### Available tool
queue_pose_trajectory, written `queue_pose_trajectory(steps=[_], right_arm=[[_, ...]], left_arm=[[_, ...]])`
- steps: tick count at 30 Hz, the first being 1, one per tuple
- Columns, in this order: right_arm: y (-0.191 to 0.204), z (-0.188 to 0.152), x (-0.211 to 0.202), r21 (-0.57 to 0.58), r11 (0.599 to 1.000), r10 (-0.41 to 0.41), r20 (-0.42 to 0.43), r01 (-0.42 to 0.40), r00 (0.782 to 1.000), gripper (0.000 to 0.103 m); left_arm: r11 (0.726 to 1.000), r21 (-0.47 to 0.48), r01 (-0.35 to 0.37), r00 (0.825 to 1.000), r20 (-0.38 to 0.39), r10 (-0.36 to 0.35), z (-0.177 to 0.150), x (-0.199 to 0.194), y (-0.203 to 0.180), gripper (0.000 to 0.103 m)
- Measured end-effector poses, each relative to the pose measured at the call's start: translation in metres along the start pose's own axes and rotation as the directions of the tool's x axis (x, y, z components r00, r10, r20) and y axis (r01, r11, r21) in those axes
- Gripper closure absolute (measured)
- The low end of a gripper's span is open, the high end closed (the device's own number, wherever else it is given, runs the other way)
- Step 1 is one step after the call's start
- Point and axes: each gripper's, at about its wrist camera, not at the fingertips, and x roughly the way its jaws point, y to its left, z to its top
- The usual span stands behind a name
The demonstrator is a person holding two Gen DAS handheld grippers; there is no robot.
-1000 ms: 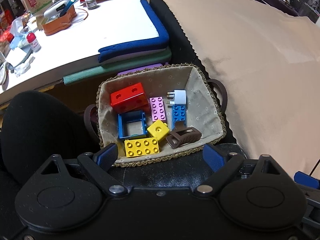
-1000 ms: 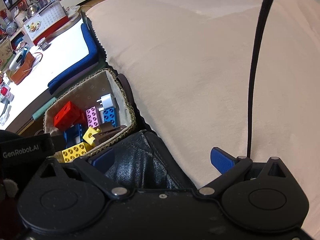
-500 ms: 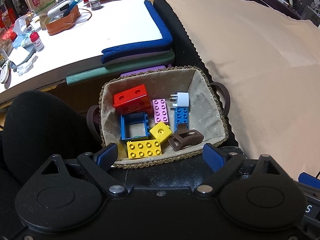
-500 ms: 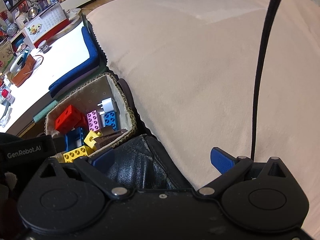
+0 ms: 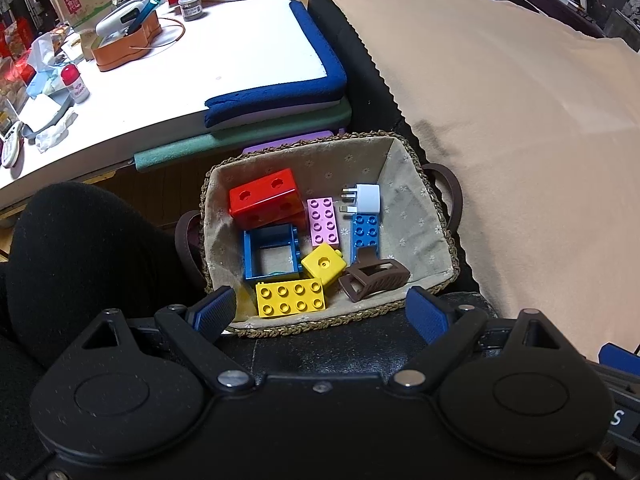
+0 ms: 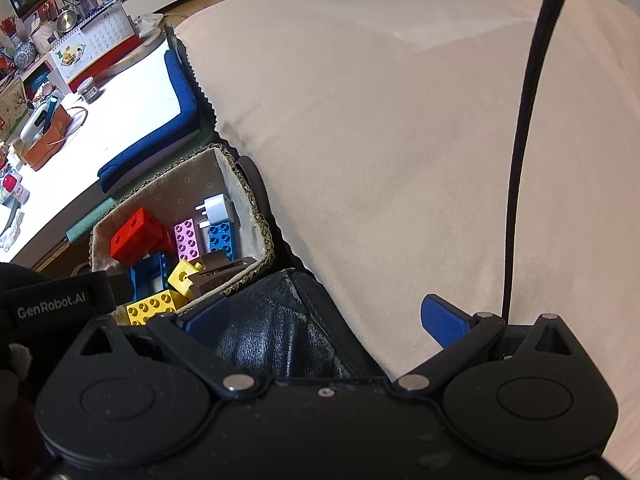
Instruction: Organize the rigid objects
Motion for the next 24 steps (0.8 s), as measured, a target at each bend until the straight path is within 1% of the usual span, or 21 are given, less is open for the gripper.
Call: queue_pose_trajectory(steps=[24], right_arm=[[0.0008, -0.0025, 0.001, -0.013, 1.0, 0.009, -0.006, -0.009, 1.0, 0.0]], left_arm=[[1.0, 0.005, -0.007, 1.0, 0.0, 0.007, -0.0003, 0.0002, -0.0005, 0.014]])
